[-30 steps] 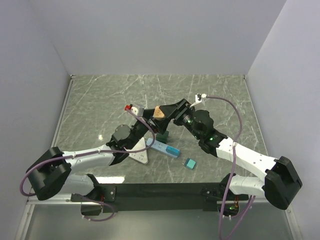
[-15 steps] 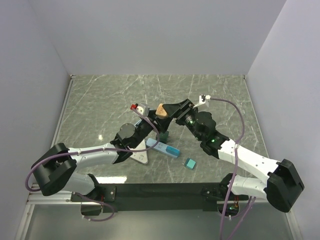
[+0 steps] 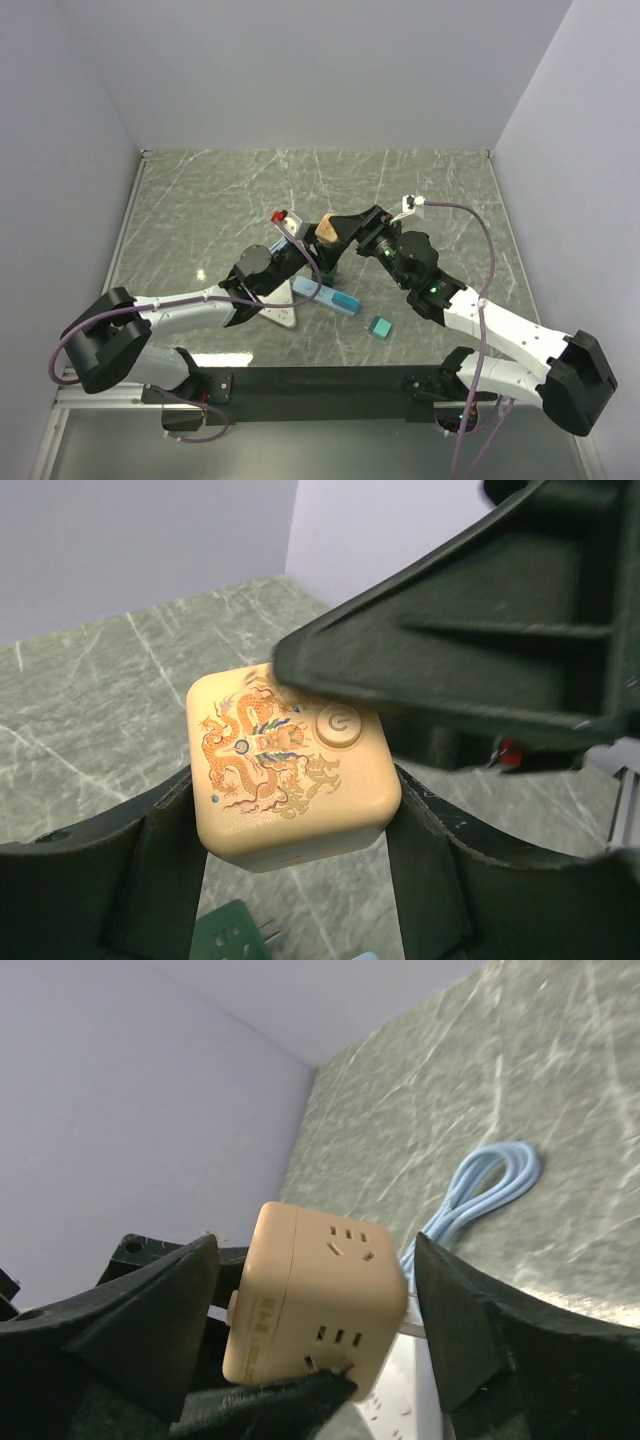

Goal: Insert the plug

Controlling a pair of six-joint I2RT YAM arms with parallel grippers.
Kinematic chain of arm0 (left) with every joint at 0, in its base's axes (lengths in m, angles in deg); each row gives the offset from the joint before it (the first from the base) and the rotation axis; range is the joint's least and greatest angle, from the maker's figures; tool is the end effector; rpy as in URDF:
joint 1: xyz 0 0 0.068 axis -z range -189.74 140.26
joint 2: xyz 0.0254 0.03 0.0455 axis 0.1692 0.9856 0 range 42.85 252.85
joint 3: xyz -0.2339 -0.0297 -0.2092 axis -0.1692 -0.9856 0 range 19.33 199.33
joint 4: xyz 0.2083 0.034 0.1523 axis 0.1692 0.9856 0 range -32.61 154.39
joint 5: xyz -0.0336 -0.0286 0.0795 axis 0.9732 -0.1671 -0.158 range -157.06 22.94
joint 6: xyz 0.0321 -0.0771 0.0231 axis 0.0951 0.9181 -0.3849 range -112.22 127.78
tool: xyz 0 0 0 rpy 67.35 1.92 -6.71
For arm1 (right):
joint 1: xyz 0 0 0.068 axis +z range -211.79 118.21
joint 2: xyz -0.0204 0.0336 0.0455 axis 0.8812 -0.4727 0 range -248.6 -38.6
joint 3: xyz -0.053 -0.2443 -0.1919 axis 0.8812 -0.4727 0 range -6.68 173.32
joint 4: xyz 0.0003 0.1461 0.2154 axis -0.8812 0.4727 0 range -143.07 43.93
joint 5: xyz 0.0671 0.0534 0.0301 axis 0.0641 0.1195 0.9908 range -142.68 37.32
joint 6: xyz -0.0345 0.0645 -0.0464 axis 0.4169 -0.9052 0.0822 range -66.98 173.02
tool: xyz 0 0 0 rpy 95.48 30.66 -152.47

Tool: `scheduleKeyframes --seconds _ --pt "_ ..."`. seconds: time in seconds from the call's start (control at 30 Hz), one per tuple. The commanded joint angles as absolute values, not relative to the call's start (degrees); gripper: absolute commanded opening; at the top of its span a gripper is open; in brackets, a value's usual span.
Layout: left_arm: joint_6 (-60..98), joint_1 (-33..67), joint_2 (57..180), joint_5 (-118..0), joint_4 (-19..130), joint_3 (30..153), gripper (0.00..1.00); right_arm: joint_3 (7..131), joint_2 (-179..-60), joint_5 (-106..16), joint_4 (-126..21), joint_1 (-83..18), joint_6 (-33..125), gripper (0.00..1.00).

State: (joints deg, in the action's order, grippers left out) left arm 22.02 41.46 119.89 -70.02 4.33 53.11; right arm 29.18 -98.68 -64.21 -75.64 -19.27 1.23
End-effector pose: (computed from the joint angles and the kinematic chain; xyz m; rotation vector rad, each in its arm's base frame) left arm 0.2022 -0.2454 0.3156 0.4208 1.4005 -0.9064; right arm 0.2037 0.1660 0.3305 0.3048 1.6886 1.0992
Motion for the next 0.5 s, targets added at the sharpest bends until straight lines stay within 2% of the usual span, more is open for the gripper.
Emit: scheduleKeyframes --seconds 0.0,0.07,0.17,0.3,0.47 --pt "19.5 39.2 116.9 -65.8 3.9 53.6 0.0 28.8 -95.8 -68.7 -75.4 -19.3 4.9 0.86" --pt "19.5 37.6 116.6 -62.1 4.2 53.3 0.0 28.9 -95.4 -69.3 -74.7 -19.4 5.6 0.92" --pt "18.9 36.0 116.2 -57.9 5.2 53.1 0.0 29.3 -94.7 -69.2 -74.4 -19.3 6.8 0.96" --pt "16.8 34.5 115.5 -52.0 8.3 53.3 0.0 30.6 -94.3 -69.8 -71.7 -19.4 10.1 0.96" --pt "11.8 32.6 114.2 -40.5 13.7 53.5 0.0 37.0 -93.1 -68.5 -61.1 -19.5 17.7 0.96"
